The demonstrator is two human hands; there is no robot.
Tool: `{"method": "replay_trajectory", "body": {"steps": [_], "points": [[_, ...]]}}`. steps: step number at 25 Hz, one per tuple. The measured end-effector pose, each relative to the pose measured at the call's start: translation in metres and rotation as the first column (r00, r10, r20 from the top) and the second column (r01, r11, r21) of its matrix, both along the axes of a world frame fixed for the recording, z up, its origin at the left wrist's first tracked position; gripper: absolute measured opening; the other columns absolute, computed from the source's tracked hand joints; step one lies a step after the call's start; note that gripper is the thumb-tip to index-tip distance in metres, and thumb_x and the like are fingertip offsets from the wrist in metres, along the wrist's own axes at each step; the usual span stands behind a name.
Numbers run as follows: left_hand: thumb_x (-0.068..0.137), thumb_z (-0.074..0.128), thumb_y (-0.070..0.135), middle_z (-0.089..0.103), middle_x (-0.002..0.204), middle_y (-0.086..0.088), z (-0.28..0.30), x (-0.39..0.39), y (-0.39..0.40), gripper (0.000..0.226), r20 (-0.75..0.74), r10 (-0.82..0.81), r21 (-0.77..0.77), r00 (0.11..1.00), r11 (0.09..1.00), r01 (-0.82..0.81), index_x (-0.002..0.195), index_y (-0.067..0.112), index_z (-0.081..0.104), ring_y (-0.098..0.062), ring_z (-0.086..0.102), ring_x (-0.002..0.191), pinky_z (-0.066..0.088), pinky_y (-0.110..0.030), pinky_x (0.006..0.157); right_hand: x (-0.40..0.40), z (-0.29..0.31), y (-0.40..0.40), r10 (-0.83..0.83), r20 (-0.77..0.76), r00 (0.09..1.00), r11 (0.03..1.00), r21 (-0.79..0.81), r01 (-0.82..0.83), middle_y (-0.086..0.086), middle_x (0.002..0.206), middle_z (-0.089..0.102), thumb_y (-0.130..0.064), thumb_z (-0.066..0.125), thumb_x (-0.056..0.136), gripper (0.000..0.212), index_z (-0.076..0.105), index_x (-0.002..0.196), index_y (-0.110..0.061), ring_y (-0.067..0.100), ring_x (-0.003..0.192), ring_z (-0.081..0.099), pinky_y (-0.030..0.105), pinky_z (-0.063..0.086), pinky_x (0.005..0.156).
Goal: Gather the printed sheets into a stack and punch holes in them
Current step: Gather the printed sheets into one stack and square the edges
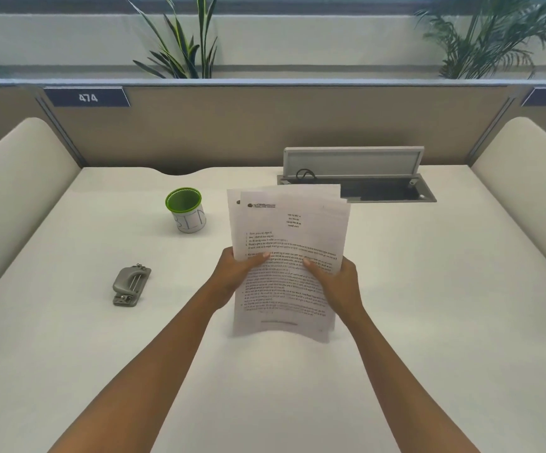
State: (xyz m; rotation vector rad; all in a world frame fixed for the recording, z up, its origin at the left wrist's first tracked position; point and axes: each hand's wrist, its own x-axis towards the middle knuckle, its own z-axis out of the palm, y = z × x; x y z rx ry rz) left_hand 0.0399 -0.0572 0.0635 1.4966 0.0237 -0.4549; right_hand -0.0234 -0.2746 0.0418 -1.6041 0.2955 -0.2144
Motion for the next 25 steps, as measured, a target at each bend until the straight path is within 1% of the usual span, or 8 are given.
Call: {"method": "replay_trajectory", "body": {"steps": [3,5,9,13,16,18,22,25], "points": [[0.083,0.081,0.014,0.080,0.104,0.004,0.023,0.004,-0.008,0.023,0.163,0.072,-0.009,0.984,0.997,-0.072,0.102,0.026,0.076,-0.015,0.076,0.096,0.060,-0.037,0.086,0.007,0.022,0.001,-0.053,0.091,0.994,0.998,-0.027,0.055,-0.019,0.080,0.078,-0.024,0.085,0.081,0.013,0.074,0.084,-0.031,0.000,0.074,0.074,0.018,0.059,0.063],[0.081,0.083,0.014,0.080,0.101,0.008,0.036,0.004,-0.012,0.025,0.225,0.108,-0.040,0.968,0.994,-0.102,0.098,0.031,0.076,-0.014,0.074,0.094,0.060,-0.033,0.080,0.011,0.039,0.002,-0.069,0.126,0.990,0.996,-0.055,0.076,-0.023,0.074,0.075,-0.022,0.085,0.080,0.018,0.072,0.079,-0.034,-0.003,0.068,0.071,0.017,0.057,0.060],[0.074,0.084,0.026,0.080,0.098,0.011,0.057,0.006,-0.008,0.024,0.333,0.075,-0.021,0.940,0.997,-0.072,0.092,0.041,0.077,-0.011,0.074,0.092,0.058,-0.022,0.072,0.011,0.054,-0.005,-0.067,0.211,0.975,0.992,-0.089,0.087,-0.018,0.083,0.077,-0.027,0.090,0.073,0.026,0.073,0.093,-0.028,-0.003,0.077,0.072,0.013,0.056,0.062],[0.082,0.081,0.027,0.079,0.092,0.010,0.064,0.008,-0.011,0.020,0.339,0.064,0.029,0.938,0.996,-0.079,0.098,0.036,0.073,-0.019,0.073,0.090,0.058,-0.034,0.074,0.012,0.056,-0.007,-0.046,0.192,0.980,0.997,-0.059,0.058,-0.011,0.091,0.076,-0.026,0.089,0.075,0.031,0.072,0.101,-0.027,0.005,0.078,0.075,0.018,0.060,0.061],[0.083,0.081,0.027,0.077,0.090,0.010,0.068,0.007,-0.019,0.020,0.329,0.121,0.032,0.936,0.990,-0.139,0.098,0.036,0.071,-0.019,0.073,0.089,0.059,-0.034,0.072,0.015,0.058,-0.004,-0.047,0.191,0.980,0.996,-0.062,0.060,-0.011,0.090,0.076,-0.028,0.087,0.077,0.028,0.073,0.101,-0.026,0.012,0.078,0.076,0.024,0.064,0.062],[0.083,0.081,0.029,0.079,0.086,0.014,0.073,0.008,-0.020,0.017,0.336,0.153,0.003,0.929,0.987,-0.163,0.095,0.037,0.072,-0.020,0.074,0.087,0.060,-0.035,0.071,0.017,0.062,-0.004,-0.043,0.218,0.975,0.997,-0.050,0.055,-0.016,0.086,0.077,-0.034,0.086,0.074,0.029,0.073,0.100,-0.028,0.011,0.075,0.076,0.022,0.062,0.060],[0.077,0.083,0.031,0.080,0.094,0.006,0.070,0.006,-0.015,0.022,0.307,0.138,-0.037,0.942,0.990,-0.133,0.097,0.035,0.075,-0.028,0.073,0.095,0.062,-0.039,0.076,0.019,0.062,-0.006,0.008,0.189,0.982,1.000,-0.015,-0.006,-0.024,0.082,0.077,-0.031,0.087,0.074,0.024,0.073,0.092,-0.038,0.002,0.078,0.075,0.014,0.056,0.057],[0.082,0.082,0.018,0.078,0.105,-0.004,0.051,-0.004,-0.016,0.028,0.256,0.119,-0.019,0.959,0.993,-0.118,0.108,0.024,0.074,-0.029,0.072,0.103,0.058,-0.041,0.083,0.015,0.043,-0.008,0.048,0.116,0.992,0.998,0.022,-0.051,-0.012,0.086,0.080,-0.023,0.089,0.073,0.024,0.076,0.091,-0.031,0.013,0.081,0.077,0.020,0.059,0.062]]}}
